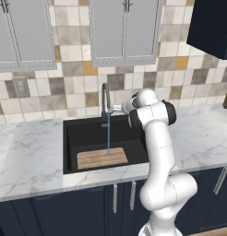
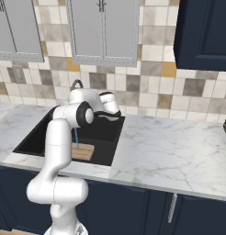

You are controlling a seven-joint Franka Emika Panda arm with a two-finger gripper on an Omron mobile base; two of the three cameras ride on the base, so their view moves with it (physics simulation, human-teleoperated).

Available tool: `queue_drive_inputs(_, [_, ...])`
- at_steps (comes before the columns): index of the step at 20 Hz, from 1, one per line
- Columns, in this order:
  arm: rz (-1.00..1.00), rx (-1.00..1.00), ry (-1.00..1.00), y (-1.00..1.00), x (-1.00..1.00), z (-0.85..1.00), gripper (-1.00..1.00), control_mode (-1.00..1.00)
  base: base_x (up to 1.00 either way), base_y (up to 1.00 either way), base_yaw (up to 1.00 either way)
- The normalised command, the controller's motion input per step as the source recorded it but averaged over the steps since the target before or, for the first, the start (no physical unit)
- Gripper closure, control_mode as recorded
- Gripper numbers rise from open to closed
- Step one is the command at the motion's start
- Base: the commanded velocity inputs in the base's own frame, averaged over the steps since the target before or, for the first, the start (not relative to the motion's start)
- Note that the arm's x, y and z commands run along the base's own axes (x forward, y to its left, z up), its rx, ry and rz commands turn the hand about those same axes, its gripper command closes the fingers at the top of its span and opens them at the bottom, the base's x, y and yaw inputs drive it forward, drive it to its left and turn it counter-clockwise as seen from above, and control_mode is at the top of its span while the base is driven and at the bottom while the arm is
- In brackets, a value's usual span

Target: Turn on the sink faucet with hot water and rinse the cutting board for ten seconds, then turn off the faucet. Push the cutting board to reach the water if necessary.

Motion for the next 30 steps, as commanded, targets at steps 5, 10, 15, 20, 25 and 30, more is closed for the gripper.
queue_drive_inputs(5, [0.00,0.00,0.00,0.45,0.00,-0.01,-1.00,-1.00,0.00,0.00,0.00])
queue_drive_inputs(10, [0.00,0.00,0.00,0.44,0.00,0.00,-1.00,-1.00,0.00,0.00,0.00])
queue_drive_inputs(15, [0.00,0.00,0.02,0.47,0.00,-0.02,-1.00,-1.00,0.00,0.00,0.00])
queue_drive_inputs(20, [0.00,0.00,0.02,0.53,0.00,-0.03,-1.00,-1.00,0.00,0.00,0.00])
queue_drive_inputs(25, [0.00,-0.01,0.02,0.55,0.00,0.00,-1.00,-1.00,0.00,0.00,0.00])
queue_drive_inputs(30, [0.00,0.00,0.02,0.55,0.02,0.00,-1.00,-1.00,0.00,0.00,0.00])
